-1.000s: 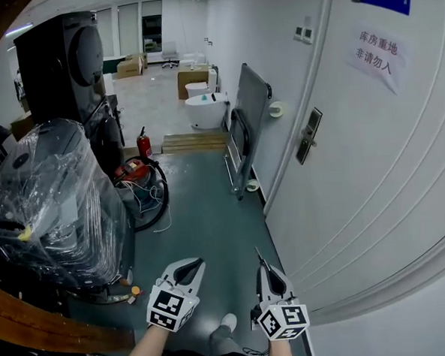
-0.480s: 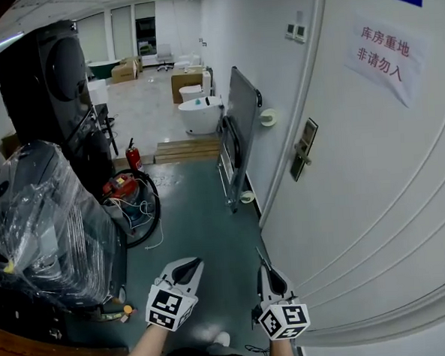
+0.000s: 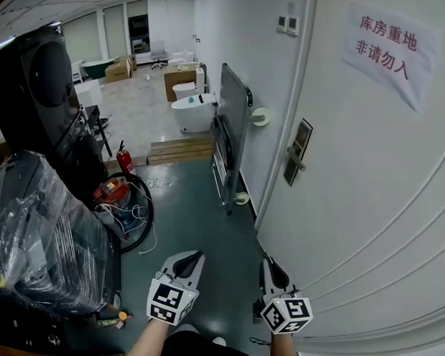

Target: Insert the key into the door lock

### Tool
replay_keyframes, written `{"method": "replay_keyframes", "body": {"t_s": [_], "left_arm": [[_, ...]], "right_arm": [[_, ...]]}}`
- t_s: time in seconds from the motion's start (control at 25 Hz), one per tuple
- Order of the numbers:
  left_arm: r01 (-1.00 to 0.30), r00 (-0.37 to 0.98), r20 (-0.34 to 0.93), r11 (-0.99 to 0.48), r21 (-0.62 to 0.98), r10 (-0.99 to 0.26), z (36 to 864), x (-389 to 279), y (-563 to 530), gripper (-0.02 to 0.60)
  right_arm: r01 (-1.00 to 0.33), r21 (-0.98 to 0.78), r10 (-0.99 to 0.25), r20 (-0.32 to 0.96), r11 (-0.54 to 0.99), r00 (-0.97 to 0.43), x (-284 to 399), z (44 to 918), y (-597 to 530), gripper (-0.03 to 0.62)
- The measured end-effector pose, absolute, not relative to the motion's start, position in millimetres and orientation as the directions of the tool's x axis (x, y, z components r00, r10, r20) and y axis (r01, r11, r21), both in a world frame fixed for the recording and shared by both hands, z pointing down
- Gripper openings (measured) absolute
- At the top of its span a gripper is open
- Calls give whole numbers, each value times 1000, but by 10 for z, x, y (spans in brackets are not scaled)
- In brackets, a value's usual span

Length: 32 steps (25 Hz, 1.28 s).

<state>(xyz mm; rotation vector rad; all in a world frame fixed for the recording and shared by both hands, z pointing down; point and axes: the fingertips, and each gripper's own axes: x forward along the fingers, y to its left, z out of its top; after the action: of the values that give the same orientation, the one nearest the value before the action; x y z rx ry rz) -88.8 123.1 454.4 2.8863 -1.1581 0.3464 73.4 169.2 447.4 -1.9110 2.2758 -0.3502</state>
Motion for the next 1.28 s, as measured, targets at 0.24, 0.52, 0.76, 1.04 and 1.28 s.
{"method": "replay_keyframes", "body": {"t_s": [0.24, 0.52, 0.76, 1.04, 1.28], "left_arm": [[-660, 724, 198, -747, -82, -661, 4536, -646, 900, 17], [-640, 745, 190, -765, -67, -640, 4625, -543, 309, 17], [-587, 787, 202, -808, -44, -583, 4725, -421, -342, 17], [-519, 831, 230, -854, -5, -507, 4843, -335, -1233, 17], [-451, 867, 243, -892, 10, -436, 4886, -289, -1978, 16]], "right_arm": [[-943, -301, -987, 24, 142, -156, 946, 4478, 1356, 80], [-952, -286, -993, 25, 106, -118, 1056, 4549, 861, 80], [-962, -271, -997, 53, 34, -50, 1122, 4586, 278, 80], [-961, -272, -995, 92, -59, 35, 1174, 4628, -530, 80], [-958, -259, -990, 100, -124, 102, 1170, 4579, -1251, 80]]}}
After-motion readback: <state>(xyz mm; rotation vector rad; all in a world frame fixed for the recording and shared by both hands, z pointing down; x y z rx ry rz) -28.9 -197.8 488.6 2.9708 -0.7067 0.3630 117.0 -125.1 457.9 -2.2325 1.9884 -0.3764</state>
